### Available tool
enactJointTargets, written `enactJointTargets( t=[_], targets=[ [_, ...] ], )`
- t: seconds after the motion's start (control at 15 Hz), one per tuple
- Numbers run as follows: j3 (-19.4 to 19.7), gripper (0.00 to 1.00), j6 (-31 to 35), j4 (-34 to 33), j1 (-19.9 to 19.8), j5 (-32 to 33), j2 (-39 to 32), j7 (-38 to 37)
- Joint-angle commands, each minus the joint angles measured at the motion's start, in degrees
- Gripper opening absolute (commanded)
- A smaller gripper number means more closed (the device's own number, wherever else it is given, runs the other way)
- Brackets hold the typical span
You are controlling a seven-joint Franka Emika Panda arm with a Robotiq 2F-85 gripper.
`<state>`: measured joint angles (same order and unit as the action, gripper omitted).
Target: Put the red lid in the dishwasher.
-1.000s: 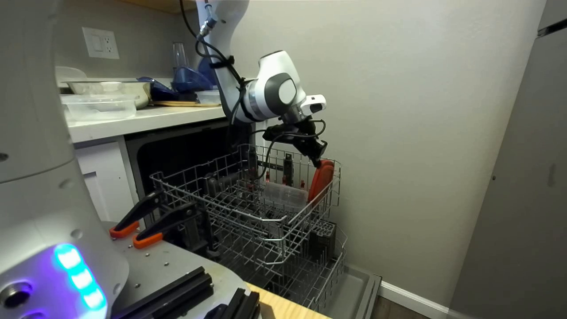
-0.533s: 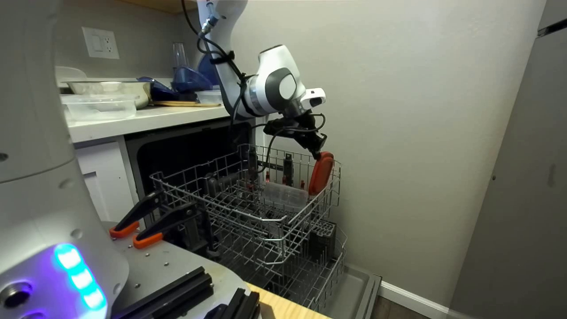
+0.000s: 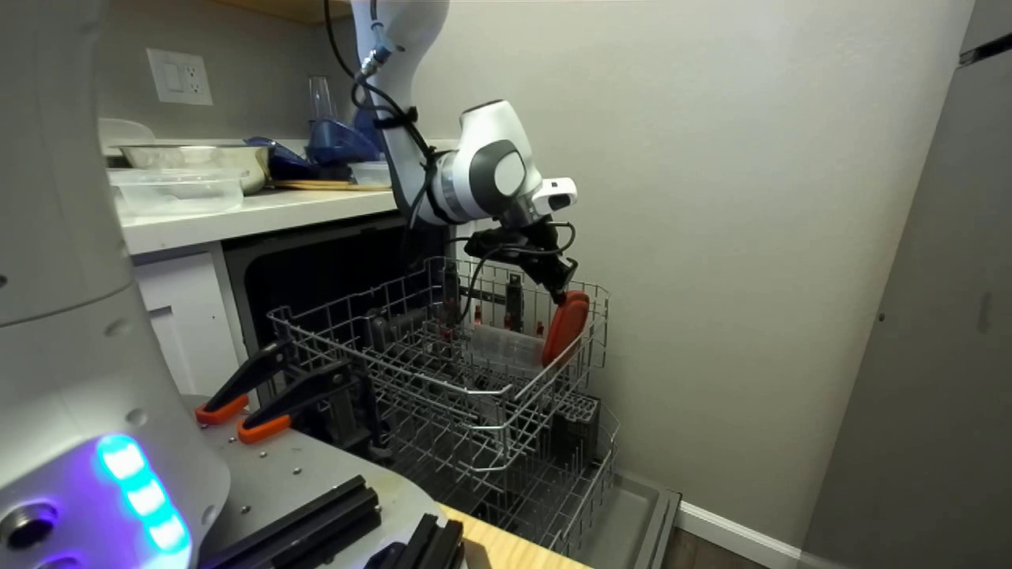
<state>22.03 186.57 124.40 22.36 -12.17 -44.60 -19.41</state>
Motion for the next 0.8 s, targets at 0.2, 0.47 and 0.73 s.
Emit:
enactJointTargets(
  t=[0.2, 0.47, 0.73],
  targets=[
    [-1.6, 0.00, -0.2, -0.1, -1.8, -1.4, -1.7, 1.4],
    [-2.0, 0.00, -0.2, -0.3, -1.9, -1.3, -2.5, 1.4],
    [-1.7, 0.00, 0.3, -0.6, -1.7, -1.6, -3.0, 1.2]
  ],
)
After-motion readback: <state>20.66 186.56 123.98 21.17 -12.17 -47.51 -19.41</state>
